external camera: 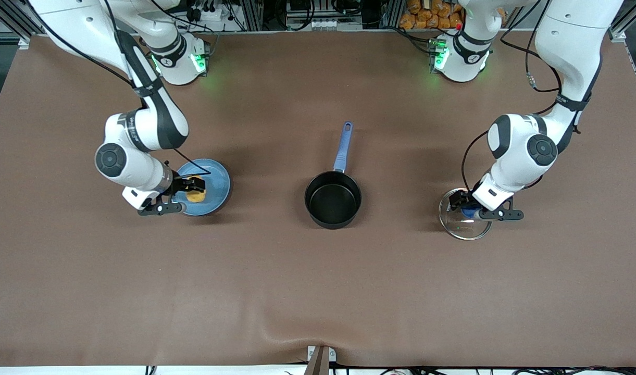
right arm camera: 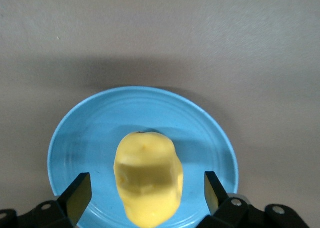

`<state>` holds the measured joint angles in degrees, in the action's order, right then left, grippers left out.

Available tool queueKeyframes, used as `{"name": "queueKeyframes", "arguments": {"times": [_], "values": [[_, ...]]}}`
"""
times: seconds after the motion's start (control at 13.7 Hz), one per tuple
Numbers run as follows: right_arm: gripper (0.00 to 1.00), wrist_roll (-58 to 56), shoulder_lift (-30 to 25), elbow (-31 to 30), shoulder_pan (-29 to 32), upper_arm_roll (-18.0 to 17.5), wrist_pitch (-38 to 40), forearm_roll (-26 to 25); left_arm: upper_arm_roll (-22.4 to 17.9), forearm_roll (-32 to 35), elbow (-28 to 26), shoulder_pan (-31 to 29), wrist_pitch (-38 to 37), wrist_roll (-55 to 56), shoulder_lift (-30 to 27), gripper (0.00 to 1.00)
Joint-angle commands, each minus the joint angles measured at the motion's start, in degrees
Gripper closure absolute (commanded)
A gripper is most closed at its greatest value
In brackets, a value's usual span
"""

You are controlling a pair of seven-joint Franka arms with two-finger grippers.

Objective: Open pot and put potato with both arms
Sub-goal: 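Set the lid on the table while the right gripper grasps the potato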

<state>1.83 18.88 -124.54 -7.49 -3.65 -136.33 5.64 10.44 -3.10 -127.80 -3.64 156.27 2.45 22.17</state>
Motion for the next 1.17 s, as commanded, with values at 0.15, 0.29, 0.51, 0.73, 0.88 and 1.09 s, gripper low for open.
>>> {"name": "queueKeyframes", "arguments": {"times": [0.15,0.29,0.51,0.73,0.88,1.09], "values": [[0.0,0.02,1.32,-2.19,-0.5,0.13,-5.43,0.51,0.02,-0.24,-0.08,-0.14,-2.26,-0.95,-3.69,0.0],[0.05,0.02,2.3,-2.63,-0.68,0.13,-6.58,0.51,0.02,-0.24,0.53,-0.31,-10.16,-1.3,-9.4,0.0],[0.35,0.02,2.83,-2.9,-1.91,0.22,-7.19,0.42,0.02,-0.24,0.62,-1.54,-16.41,-2.44,-17.05,0.0],[0.96,0.02,1.95,-2.38,-2.08,0.13,-5.62,0.42,-0.51,-0.24,2.54,-1.72,-25.45,-4.02,-23.65,0.0],[1.0,0.19,1.42,2.08,-2.52,0.05,-0.64,0.42,-0.42,-0.24,6.58,-3.21,-34.32,-4.9,-26.55,0.0],[1.0,5.34,2.3,17.87,-5.41,-0.13,15.24,0.6,-0.51,-0.24,14.13,-3.39,-46.72,-6.05,-28.06,0.0]]}}
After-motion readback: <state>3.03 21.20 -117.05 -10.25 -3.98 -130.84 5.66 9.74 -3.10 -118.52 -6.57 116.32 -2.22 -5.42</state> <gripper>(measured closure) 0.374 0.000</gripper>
